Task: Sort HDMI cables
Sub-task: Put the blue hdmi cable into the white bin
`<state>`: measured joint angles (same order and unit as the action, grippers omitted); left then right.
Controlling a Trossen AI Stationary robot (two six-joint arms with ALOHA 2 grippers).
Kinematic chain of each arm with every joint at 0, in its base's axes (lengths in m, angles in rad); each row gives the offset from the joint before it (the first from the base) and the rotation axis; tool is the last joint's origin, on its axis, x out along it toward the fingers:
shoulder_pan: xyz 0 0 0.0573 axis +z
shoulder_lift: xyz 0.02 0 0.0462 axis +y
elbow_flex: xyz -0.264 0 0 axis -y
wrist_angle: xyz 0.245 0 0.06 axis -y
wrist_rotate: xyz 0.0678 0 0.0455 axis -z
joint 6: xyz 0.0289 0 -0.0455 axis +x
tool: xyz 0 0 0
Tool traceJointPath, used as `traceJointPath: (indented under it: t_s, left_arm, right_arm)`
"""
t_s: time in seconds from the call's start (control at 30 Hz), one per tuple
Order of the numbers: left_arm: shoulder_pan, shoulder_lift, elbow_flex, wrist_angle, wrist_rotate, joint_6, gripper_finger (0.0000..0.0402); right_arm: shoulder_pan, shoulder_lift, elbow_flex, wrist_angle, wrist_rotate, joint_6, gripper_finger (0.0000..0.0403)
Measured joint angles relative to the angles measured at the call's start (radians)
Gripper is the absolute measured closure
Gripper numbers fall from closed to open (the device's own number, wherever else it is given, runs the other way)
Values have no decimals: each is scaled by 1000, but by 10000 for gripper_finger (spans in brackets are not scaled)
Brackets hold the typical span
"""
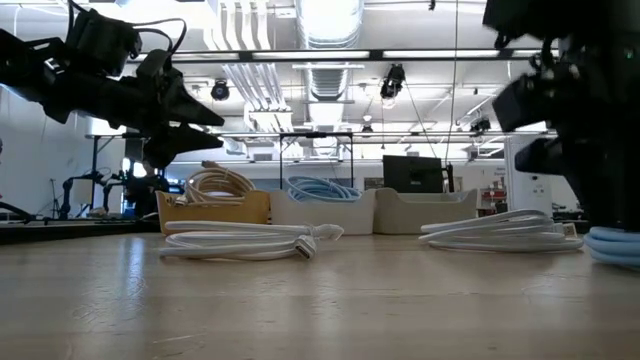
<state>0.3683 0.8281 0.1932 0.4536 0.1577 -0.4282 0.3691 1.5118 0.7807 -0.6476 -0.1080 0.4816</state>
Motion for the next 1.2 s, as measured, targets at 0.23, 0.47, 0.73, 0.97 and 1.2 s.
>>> traceJointPath:
  t_s: [0.23,0.47,0.73,0.97,1.2]
  left_arm:
    - [0,0,0,0,0,1,189]
    - [0,0,0,-1,0,1,189]
    - [-1,0,0,0,0,2,189]
    - [-1,0,0,0,0,2,189]
    - [-1,0,0,1,0,14,189]
  right_arm:
    - [0,92,5,-4,-3,10,280]
    - [-1,131,27,-15,-5,-5,299]
    - [-4,51,138,2,23,-120,372]
    - [-17,35,310,97,339,-400,366]
    - [-119,86,451,252,756,-631,364]
